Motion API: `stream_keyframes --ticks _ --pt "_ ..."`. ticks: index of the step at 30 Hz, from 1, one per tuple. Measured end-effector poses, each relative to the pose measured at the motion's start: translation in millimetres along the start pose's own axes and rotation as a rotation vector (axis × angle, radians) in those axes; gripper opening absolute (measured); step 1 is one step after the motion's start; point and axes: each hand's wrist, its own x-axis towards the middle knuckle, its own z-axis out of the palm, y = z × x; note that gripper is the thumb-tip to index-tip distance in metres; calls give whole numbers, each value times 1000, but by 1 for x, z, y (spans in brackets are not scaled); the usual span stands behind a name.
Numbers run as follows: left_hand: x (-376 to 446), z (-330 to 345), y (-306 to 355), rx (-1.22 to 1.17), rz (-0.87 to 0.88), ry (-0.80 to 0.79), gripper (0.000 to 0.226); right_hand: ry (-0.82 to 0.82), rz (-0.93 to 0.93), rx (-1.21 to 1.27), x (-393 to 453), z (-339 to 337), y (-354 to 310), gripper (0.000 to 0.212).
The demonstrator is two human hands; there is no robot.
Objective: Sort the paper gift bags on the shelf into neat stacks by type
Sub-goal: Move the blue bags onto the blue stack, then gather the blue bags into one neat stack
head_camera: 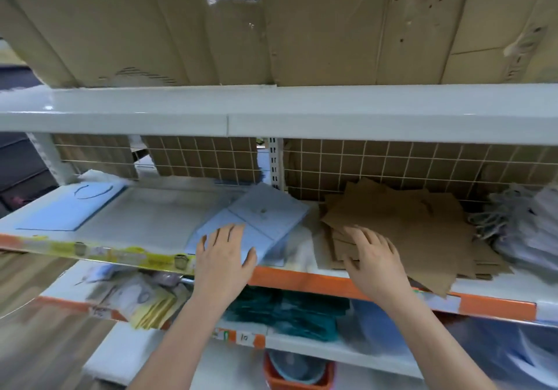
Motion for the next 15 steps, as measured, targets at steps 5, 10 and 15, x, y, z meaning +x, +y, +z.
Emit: stream_keyframes --ticks 5,10,15 --pt "-11 -16 -62 57 -69 38 49 -43 -38 -27 8 19 -52 54" --pt "-11 -19 -121 64 -162 41 48 -93 -86 0 31 46 -104 52" --pt "-3 -13 -180 88 -226 53 47 -137 -96 36 61 83 -152 52"
